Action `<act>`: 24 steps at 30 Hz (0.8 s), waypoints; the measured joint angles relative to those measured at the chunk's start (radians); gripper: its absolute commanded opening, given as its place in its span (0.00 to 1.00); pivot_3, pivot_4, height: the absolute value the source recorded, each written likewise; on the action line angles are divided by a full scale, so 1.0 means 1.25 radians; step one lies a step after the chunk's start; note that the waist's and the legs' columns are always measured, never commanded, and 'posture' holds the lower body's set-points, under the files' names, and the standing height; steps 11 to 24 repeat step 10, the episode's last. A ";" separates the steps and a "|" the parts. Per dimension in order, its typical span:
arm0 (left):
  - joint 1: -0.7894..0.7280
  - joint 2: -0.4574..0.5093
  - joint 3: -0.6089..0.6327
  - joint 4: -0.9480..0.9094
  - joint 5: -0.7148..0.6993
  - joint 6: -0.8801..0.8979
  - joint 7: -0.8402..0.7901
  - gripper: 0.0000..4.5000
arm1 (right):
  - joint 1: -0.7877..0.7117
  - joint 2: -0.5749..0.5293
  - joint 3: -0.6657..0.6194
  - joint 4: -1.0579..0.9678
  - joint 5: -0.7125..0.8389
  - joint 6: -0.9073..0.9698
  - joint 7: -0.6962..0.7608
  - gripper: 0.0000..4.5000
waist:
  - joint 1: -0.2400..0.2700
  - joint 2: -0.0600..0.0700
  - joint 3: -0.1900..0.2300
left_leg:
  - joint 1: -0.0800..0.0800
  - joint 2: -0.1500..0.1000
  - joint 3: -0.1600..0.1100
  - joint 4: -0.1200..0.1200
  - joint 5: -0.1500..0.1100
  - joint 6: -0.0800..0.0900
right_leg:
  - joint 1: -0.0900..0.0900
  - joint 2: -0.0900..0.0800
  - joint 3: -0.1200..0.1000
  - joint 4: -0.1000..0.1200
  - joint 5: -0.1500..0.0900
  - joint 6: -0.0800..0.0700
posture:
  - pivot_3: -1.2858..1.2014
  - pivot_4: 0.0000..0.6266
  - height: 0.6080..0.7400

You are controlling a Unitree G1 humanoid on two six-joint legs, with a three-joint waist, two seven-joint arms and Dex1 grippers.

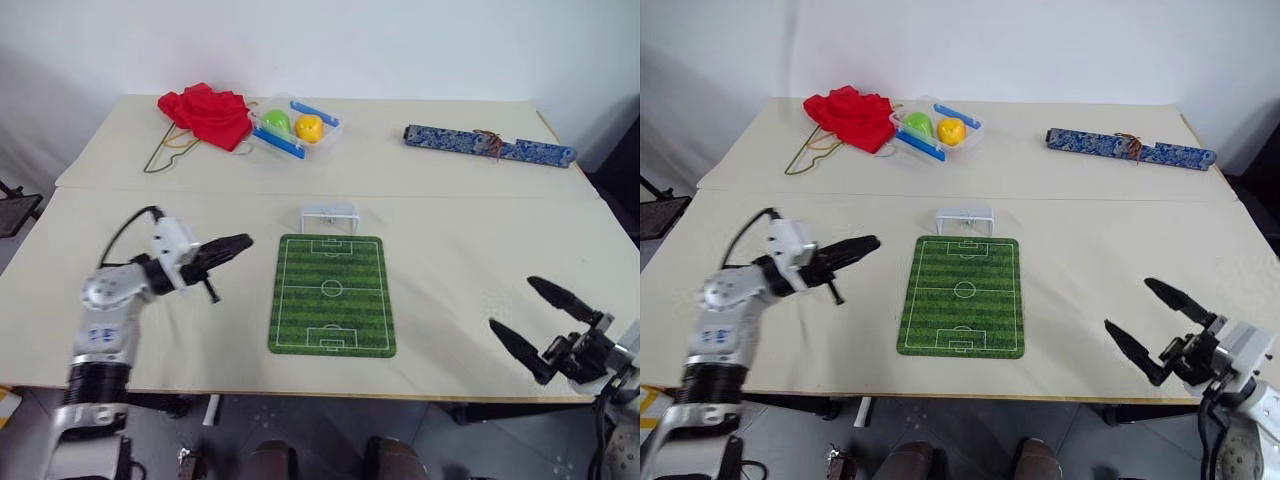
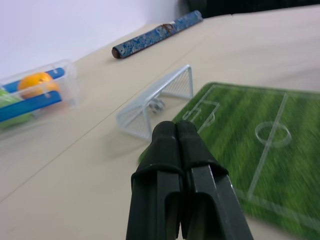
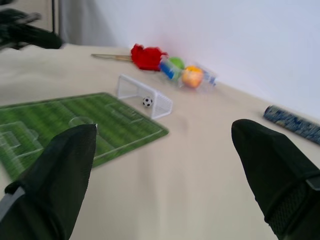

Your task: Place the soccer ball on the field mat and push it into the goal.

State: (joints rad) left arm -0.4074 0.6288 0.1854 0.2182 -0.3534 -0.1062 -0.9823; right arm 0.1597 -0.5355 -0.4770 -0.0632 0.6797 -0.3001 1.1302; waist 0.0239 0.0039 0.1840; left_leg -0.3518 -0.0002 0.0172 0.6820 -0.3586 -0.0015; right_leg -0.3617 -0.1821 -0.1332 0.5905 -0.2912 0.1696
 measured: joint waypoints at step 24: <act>0.346 0.086 0.165 -0.085 -0.033 0.087 0.027 0.01 | -0.115 -0.005 0.035 0.068 -0.002 0.023 0.038 1.00 | -0.001 0.002 0.002 | 0.000 0.000 0.001 0.000 -0.001 0.000 | -0.001 0.000 0.001 0.000 0.000 0.000 | 0.52 0.24 1.00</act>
